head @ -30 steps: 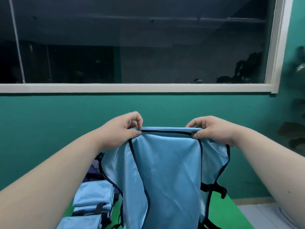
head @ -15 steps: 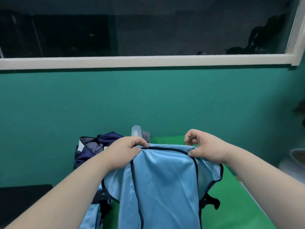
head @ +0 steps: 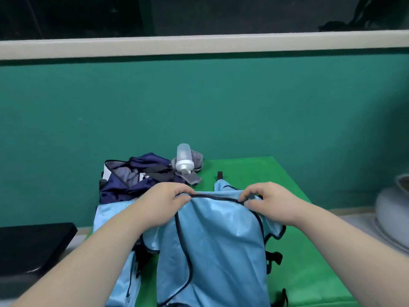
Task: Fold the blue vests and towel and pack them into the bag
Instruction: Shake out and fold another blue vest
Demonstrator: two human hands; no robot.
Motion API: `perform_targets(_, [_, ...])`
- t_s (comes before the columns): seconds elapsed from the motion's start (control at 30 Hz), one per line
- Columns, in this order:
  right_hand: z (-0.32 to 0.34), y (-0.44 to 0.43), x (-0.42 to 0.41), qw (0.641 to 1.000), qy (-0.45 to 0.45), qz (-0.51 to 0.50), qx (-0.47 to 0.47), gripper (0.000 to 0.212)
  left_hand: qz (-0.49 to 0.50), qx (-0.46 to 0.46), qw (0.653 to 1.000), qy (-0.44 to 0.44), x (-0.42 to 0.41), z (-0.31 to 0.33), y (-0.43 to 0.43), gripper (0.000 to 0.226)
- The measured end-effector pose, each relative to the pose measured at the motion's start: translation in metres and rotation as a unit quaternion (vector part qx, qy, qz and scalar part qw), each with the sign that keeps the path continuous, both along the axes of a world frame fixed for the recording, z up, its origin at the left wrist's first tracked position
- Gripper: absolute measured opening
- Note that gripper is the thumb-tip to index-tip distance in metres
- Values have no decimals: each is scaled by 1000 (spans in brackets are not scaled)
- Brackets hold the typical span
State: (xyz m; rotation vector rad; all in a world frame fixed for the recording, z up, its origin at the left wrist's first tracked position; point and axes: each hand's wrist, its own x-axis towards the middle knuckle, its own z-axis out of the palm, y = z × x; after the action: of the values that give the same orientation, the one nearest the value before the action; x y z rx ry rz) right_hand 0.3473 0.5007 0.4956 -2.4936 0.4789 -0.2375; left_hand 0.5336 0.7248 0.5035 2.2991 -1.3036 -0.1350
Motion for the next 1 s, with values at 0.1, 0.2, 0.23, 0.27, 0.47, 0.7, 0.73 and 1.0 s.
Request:
perform_targets(0.1, [-7, 3, 1, 999, 18, -3, -41, 24, 6, 8, 1000, -17, -2, -2, 3, 18])
perform_targets(0.2, [-12, 6, 0, 998, 21, -13, -55, 37, 8, -6, 1000, -28, -6, 0, 7, 11])
perform_targets(0.23, [-13, 7, 0, 998, 17, -15, -61, 38, 5, -10, 999, -32, -8, 1, 8, 9])
perform_targets(0.27, [-15, 7, -1, 997, 13, -16, -70, 36, -1, -12, 999, -36, -9, 1, 9, 8])
perform_targets(0.47, [-15, 8, -7, 995, -42, -12, -93, 17, -30, -19, 997, -67, -12, 1, 14, 8])
perform_targets(0.7, [-5, 1, -22, 996, -81, -25, -9, 16, -38, -115, 991, -58, -10, -4, 22, 11])
perform_targets(0.73, [-4, -1, -23, 996, -84, -25, 1, 15, -39, -124, 990, -47, -12, -3, 22, 11])
perform_targets(1.0, [5, -8, -28, 984, -144, 8, 106, 14, -43, -131, 990, -33, -22, 2, 18, 16])
